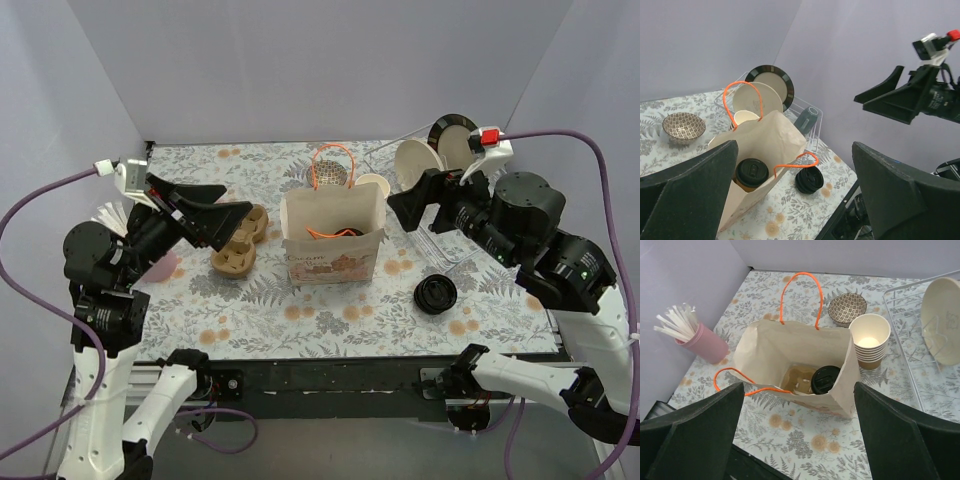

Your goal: Pack the takeout coffee

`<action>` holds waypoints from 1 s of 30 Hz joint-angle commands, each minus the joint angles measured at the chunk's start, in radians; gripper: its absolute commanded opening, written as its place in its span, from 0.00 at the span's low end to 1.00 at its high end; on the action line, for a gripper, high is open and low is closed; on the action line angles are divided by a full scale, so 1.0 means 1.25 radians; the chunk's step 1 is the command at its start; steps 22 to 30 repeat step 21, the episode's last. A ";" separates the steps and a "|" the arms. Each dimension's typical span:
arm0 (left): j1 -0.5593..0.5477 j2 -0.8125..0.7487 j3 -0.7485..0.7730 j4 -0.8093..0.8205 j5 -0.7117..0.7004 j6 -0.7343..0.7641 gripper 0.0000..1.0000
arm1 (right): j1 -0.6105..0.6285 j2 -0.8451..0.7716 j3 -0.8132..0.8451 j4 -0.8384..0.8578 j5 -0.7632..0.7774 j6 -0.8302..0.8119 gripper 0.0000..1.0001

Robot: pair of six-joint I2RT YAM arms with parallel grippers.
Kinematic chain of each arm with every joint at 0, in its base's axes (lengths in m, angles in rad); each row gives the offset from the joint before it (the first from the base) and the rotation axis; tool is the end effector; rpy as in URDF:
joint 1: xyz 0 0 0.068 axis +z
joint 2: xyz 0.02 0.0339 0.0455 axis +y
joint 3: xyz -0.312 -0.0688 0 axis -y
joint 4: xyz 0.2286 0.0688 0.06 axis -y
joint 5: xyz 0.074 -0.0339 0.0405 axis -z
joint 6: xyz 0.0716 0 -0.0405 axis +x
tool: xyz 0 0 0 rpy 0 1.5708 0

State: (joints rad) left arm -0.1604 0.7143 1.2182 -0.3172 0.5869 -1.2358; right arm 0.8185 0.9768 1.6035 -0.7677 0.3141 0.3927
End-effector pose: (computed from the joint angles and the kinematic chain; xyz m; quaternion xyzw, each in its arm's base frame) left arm 0.0793 -0.0530 0.5056 -0.1216 0.6387 -0.6151 0.4460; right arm 0.1091 0.0842 0.5348 -0.0574 0.7507 0.2715 0.5996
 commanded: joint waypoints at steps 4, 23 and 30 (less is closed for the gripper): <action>-0.003 -0.052 -0.038 -0.004 -0.007 -0.015 0.98 | -0.002 -0.073 -0.124 0.127 -0.034 0.099 0.99; -0.003 -0.099 -0.043 -0.064 -0.027 -0.008 0.98 | -0.002 -0.102 -0.149 0.127 -0.051 0.104 0.99; -0.003 -0.099 -0.043 -0.064 -0.027 -0.008 0.98 | -0.002 -0.102 -0.149 0.127 -0.051 0.104 0.99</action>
